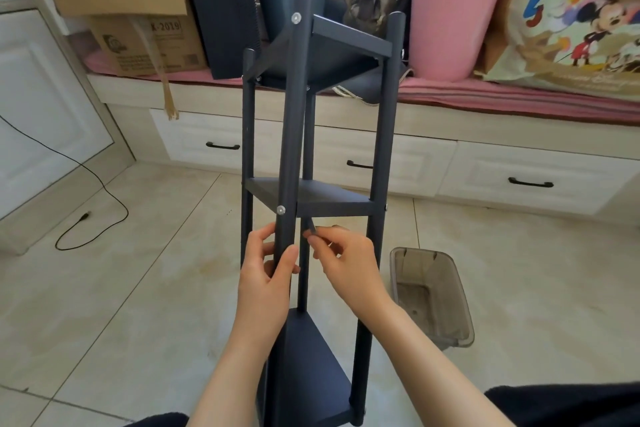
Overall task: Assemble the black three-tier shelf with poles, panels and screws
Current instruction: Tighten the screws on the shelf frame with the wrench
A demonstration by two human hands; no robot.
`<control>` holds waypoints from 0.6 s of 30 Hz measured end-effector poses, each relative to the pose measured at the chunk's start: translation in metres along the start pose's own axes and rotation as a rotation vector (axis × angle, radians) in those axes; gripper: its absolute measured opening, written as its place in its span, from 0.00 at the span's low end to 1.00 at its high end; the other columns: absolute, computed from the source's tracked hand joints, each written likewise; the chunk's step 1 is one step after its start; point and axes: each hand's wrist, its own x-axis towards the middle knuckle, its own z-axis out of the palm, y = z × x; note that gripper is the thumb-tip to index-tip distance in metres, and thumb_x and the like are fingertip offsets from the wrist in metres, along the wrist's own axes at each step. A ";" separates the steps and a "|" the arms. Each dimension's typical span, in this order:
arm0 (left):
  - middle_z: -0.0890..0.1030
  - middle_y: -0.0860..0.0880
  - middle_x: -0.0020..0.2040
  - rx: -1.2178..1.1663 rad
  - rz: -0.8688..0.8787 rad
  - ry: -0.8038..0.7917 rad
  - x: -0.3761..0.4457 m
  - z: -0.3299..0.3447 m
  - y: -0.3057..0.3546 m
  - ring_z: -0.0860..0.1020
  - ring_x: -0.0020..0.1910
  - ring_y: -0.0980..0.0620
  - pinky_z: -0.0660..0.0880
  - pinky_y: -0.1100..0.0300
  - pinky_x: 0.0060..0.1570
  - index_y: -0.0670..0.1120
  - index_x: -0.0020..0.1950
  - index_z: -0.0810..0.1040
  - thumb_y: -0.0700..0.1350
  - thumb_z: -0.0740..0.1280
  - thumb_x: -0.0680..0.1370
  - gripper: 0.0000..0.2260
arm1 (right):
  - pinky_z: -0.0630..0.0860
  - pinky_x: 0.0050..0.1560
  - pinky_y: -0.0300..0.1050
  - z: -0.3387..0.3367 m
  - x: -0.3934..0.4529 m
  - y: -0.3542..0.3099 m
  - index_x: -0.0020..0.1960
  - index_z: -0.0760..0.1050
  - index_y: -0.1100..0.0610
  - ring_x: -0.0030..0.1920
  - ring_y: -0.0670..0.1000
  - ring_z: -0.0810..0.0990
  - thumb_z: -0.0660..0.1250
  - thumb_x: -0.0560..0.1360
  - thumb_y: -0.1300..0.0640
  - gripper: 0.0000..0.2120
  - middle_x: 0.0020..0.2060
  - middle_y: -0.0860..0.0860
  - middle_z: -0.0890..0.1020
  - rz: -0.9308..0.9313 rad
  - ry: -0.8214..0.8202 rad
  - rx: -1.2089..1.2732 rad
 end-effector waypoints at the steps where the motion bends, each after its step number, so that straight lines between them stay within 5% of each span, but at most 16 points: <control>1: 0.80 0.54 0.49 0.000 0.000 0.000 0.000 0.001 0.000 0.82 0.43 0.59 0.75 0.74 0.41 0.62 0.61 0.72 0.45 0.66 0.82 0.13 | 0.74 0.44 0.30 -0.003 0.000 -0.002 0.53 0.84 0.54 0.43 0.43 0.78 0.66 0.80 0.55 0.08 0.38 0.44 0.82 0.018 -0.019 -0.024; 5: 0.80 0.51 0.51 0.015 0.007 -0.011 -0.001 0.003 0.003 0.81 0.43 0.59 0.75 0.73 0.41 0.64 0.60 0.71 0.45 0.65 0.82 0.13 | 0.70 0.40 0.27 -0.011 0.001 -0.009 0.52 0.84 0.52 0.40 0.42 0.79 0.65 0.80 0.52 0.09 0.35 0.38 0.78 0.089 -0.071 -0.123; 18: 0.79 0.60 0.46 0.124 0.028 -0.020 0.004 0.000 0.001 0.80 0.43 0.58 0.74 0.65 0.44 0.69 0.59 0.69 0.48 0.65 0.82 0.15 | 0.68 0.45 0.26 -0.010 0.006 -0.011 0.59 0.83 0.51 0.44 0.41 0.77 0.68 0.79 0.54 0.10 0.46 0.44 0.83 0.069 -0.058 -0.191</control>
